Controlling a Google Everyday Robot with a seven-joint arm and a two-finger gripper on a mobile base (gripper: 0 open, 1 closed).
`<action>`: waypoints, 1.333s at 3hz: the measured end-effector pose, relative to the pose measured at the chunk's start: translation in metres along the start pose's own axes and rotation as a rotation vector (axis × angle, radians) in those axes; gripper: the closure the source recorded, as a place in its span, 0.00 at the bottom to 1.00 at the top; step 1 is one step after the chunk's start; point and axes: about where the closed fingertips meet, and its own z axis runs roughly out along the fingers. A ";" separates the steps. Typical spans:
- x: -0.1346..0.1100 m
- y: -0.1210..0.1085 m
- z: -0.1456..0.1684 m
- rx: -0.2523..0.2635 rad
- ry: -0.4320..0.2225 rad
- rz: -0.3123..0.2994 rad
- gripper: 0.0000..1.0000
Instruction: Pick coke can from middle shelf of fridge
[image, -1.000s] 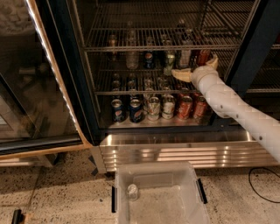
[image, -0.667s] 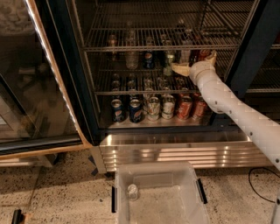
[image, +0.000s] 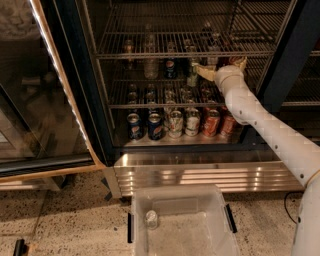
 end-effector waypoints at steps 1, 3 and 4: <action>0.009 -0.008 0.005 0.036 0.010 0.020 0.00; 0.027 -0.030 0.003 0.102 0.040 0.034 0.19; 0.028 -0.050 0.013 0.118 0.059 0.034 0.20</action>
Offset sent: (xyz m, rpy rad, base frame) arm 0.0088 -0.0429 -0.0240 0.0617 0.0221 -0.1313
